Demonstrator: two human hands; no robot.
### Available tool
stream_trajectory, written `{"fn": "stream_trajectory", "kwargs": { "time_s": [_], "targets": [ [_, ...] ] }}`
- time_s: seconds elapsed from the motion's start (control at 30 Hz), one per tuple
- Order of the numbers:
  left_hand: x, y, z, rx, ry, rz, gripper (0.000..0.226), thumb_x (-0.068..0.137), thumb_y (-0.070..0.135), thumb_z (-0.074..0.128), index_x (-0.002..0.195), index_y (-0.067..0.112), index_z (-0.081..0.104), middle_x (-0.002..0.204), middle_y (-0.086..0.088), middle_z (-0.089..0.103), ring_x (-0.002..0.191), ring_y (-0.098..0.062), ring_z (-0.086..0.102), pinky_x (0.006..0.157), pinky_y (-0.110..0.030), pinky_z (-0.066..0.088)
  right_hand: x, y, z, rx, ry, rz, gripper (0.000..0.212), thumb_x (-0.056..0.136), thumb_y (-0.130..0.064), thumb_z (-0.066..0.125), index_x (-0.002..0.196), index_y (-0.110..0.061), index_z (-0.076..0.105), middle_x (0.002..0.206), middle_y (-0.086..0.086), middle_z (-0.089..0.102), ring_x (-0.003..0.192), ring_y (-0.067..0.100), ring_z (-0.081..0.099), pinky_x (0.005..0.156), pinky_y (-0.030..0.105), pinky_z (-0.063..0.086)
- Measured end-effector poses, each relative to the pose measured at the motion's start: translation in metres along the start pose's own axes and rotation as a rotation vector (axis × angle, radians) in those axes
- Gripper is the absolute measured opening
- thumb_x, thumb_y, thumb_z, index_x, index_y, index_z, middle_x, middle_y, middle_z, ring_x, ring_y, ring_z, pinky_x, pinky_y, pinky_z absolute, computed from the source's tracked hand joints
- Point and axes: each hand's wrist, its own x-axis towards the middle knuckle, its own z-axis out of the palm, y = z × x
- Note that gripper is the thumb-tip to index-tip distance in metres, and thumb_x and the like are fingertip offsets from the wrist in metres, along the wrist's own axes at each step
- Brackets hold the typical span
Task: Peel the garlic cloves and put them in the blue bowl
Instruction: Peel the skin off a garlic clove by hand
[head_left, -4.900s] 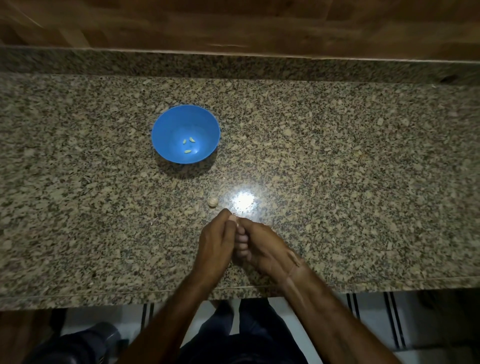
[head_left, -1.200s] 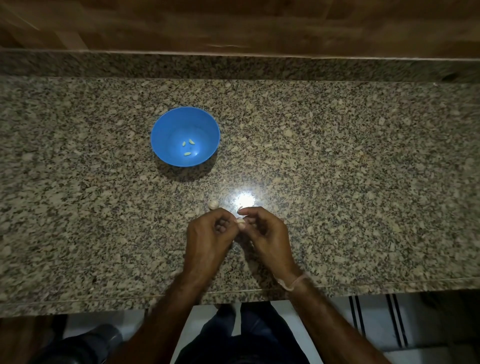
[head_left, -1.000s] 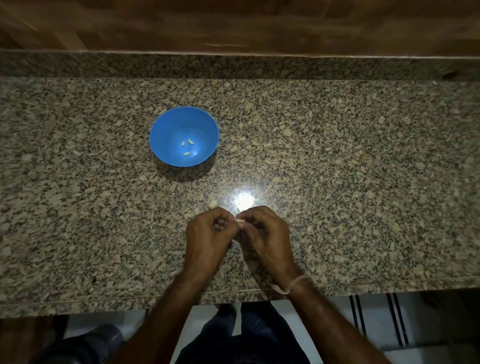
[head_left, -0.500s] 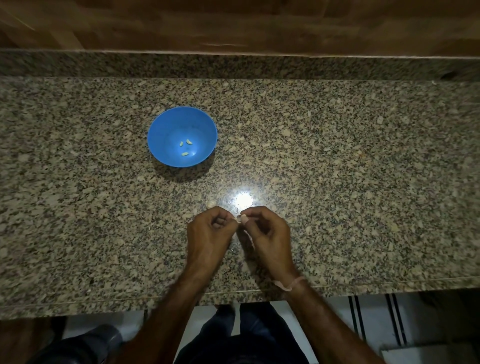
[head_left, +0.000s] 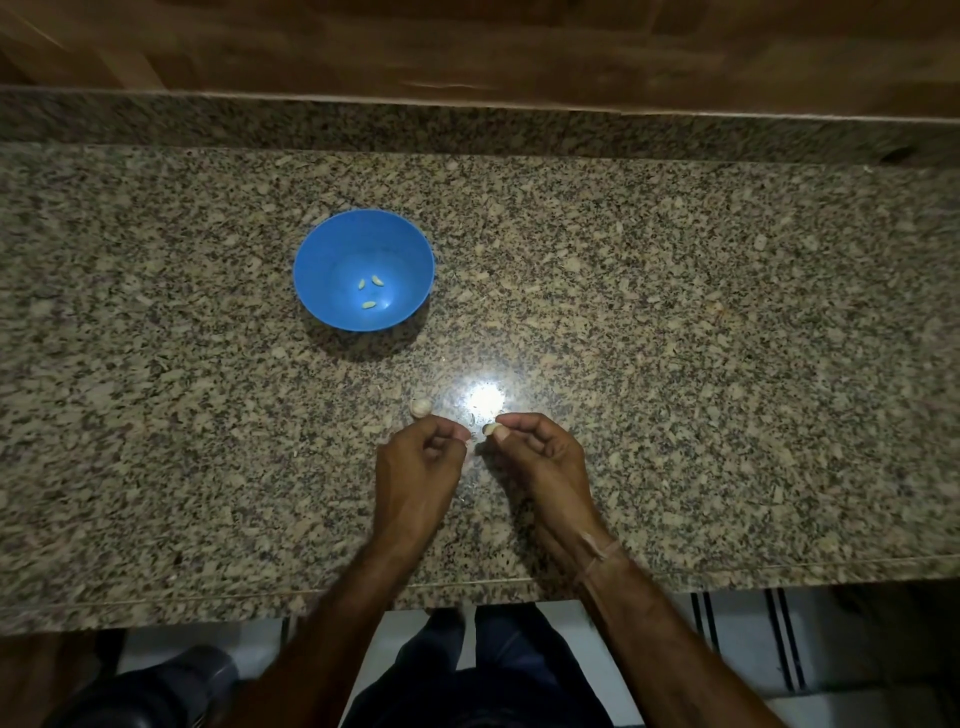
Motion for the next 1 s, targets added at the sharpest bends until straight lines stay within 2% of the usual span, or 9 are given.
{"fn": "stream_trajectory", "kwargs": {
  "time_s": [0.1, 0.27, 0.33, 0.5, 0.57, 0.67, 0.73, 0.87, 1.0],
  "targets": [
    [-0.001, 0.001, 0.001, -0.067, -0.028, 0.018, 0.006, 0.095, 0.029, 0.073, 0.091, 0.027, 0.078, 0.078, 0.013, 0.075, 0.074, 0.001, 0.068, 0.067, -0.018, 0.051, 0.000, -0.001, 0.001, 0.013, -0.003, 0.003, 0.007, 0.095, -0.005, 0.074, 0.102, -0.006, 0.074, 0.095, 0.021, 0.075, 0.091, 0.030, 0.071, 0.095, 0.048, 0.054],
    [0.000, 0.002, 0.003, -0.097, -0.027, 0.017, 0.005, 0.091, 0.022, 0.076, 0.089, 0.025, 0.080, 0.077, 0.010, 0.076, 0.074, -0.007, 0.071, 0.069, -0.029, 0.058, -0.001, -0.001, 0.004, 0.006, -0.026, -0.011, 0.007, 0.096, -0.005, 0.073, 0.102, -0.005, 0.073, 0.098, 0.023, 0.077, 0.091, 0.030, 0.073, 0.098, 0.052, 0.054],
    [-0.001, 0.002, 0.003, -0.075, -0.015, 0.014, 0.005, 0.090, 0.023, 0.077, 0.087, 0.025, 0.081, 0.075, 0.010, 0.076, 0.073, -0.008, 0.072, 0.070, -0.030, 0.059, -0.001, -0.002, 0.002, -0.058, -0.045, -0.050, 0.008, 0.096, -0.005, 0.073, 0.103, -0.007, 0.074, 0.102, 0.022, 0.077, 0.095, 0.033, 0.073, 0.099, 0.055, 0.056],
    [-0.001, 0.005, 0.001, -0.095, -0.005, -0.014, 0.004, 0.086, 0.024, 0.079, 0.082, 0.025, 0.080, 0.072, 0.010, 0.076, 0.068, -0.006, 0.071, 0.066, -0.027, 0.058, -0.001, -0.006, -0.001, -0.276, -0.085, -0.205, 0.012, 0.096, -0.003, 0.073, 0.107, -0.005, 0.077, 0.104, 0.014, 0.079, 0.103, 0.033, 0.075, 0.093, 0.044, 0.061],
    [0.000, 0.006, 0.001, -0.154, -0.012, -0.068, 0.007, 0.086, 0.020, 0.079, 0.079, 0.023, 0.081, 0.072, 0.005, 0.076, 0.066, -0.007, 0.070, 0.064, -0.026, 0.057, 0.000, -0.005, -0.001, -0.313, -0.085, -0.252, 0.010, 0.096, -0.004, 0.074, 0.105, -0.007, 0.078, 0.102, 0.012, 0.079, 0.102, 0.032, 0.075, 0.095, 0.047, 0.061],
    [0.001, 0.007, 0.002, -0.298, -0.031, -0.183, 0.011, 0.086, 0.012, 0.079, 0.077, 0.019, 0.081, 0.071, -0.006, 0.076, 0.063, -0.014, 0.067, 0.065, -0.034, 0.055, 0.000, -0.003, 0.000, -0.345, -0.084, -0.294, 0.009, 0.096, -0.004, 0.075, 0.104, -0.008, 0.077, 0.101, 0.011, 0.078, 0.101, 0.031, 0.074, 0.096, 0.052, 0.060],
    [0.000, 0.006, 0.001, -0.292, -0.018, -0.180, 0.011, 0.085, 0.014, 0.080, 0.077, 0.021, 0.081, 0.069, -0.004, 0.075, 0.060, -0.012, 0.066, 0.061, -0.030, 0.054, -0.001, -0.002, 0.001, -0.395, -0.091, -0.324, 0.009, 0.096, -0.006, 0.075, 0.103, -0.010, 0.078, 0.100, 0.007, 0.078, 0.100, 0.029, 0.075, 0.093, 0.052, 0.061],
    [-0.004, 0.011, -0.003, -0.165, 0.019, -0.056, 0.006, 0.086, 0.013, 0.080, 0.081, 0.017, 0.080, 0.065, 0.004, 0.073, 0.055, 0.000, 0.064, 0.049, -0.012, 0.046, -0.005, -0.004, 0.004, -0.474, -0.077, -0.402, 0.008, 0.093, -0.008, 0.079, 0.099, -0.012, 0.079, 0.095, 0.001, 0.077, 0.094, 0.021, 0.075, 0.084, 0.035, 0.062],
    [-0.002, 0.010, -0.002, -0.202, 0.019, -0.100, 0.009, 0.084, 0.014, 0.082, 0.078, 0.021, 0.080, 0.065, 0.004, 0.073, 0.056, -0.003, 0.064, 0.052, -0.017, 0.048, -0.004, -0.004, 0.006, -0.582, -0.049, -0.481, 0.007, 0.092, -0.007, 0.079, 0.096, -0.013, 0.080, 0.090, -0.004, 0.076, 0.089, 0.016, 0.073, 0.079, 0.026, 0.058]
  ]
}}
